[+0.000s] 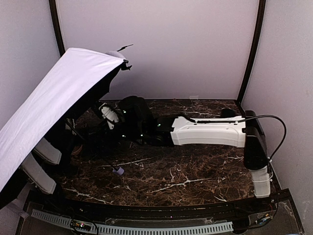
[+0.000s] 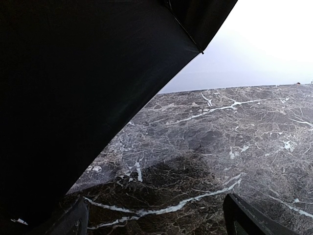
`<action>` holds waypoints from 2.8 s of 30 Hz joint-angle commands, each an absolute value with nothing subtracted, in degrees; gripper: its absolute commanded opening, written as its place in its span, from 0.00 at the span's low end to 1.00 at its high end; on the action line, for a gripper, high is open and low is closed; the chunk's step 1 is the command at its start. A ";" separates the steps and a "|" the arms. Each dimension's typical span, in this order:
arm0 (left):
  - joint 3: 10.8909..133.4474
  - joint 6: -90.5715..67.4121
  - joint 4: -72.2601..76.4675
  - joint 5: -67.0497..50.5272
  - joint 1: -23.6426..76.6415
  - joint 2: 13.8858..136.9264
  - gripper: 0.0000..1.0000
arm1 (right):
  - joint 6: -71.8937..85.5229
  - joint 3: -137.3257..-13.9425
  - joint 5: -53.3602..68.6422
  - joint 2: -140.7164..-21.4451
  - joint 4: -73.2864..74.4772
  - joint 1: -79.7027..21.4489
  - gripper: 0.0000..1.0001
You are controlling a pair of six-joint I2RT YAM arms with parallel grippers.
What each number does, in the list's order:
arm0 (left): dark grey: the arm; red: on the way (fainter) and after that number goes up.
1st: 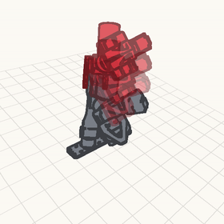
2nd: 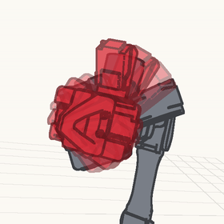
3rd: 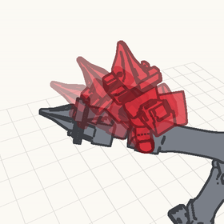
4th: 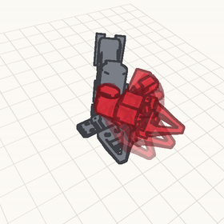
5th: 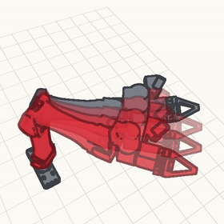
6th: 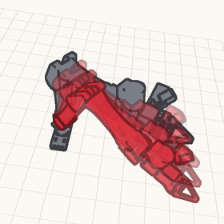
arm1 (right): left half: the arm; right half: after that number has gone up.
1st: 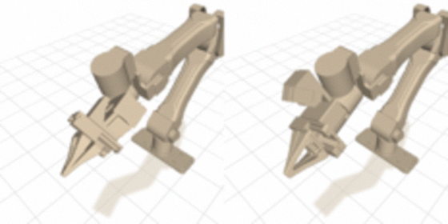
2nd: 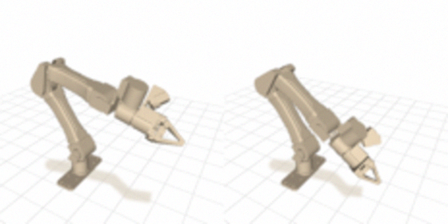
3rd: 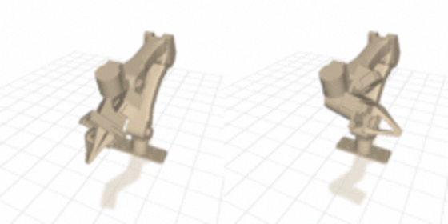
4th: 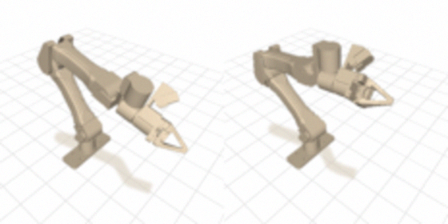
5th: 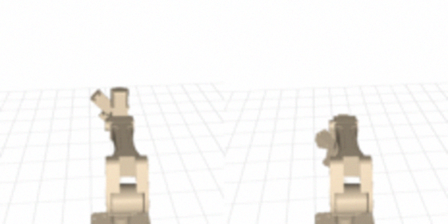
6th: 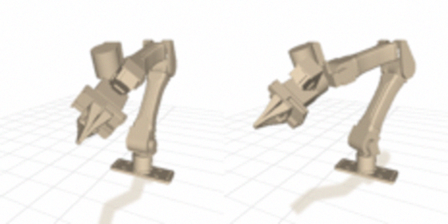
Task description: Put away the umbrella
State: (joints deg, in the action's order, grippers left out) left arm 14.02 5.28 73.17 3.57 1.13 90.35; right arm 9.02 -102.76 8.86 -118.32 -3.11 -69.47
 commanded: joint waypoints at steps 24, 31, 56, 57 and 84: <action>14.77 5.19 73.06 2.73 0.88 89.85 0.99 | 18.78 -113.09 -3.11 -124.39 -14.91 -71.36 0.00; 20.71 6.46 55.51 6.33 2.93 80.65 0.99 | 18.70 -107.34 -12.22 -115.65 -24.89 -69.18 0.00; 53.86 -22.10 3.35 -13.72 31.76 54.80 0.70 | 17.90 -96.94 -38.19 -110.58 -10.33 -71.64 0.00; 53.86 -23.26 5.53 -14.71 32.15 55.79 0.71 | 18.72 -96.46 -38.04 -110.88 -10.10 -71.79 0.00; 46.13 -35.87 26.04 -17.72 33.91 64.81 0.00 | 18.83 -93.86 -39.29 -112.98 -10.14 -74.97 0.00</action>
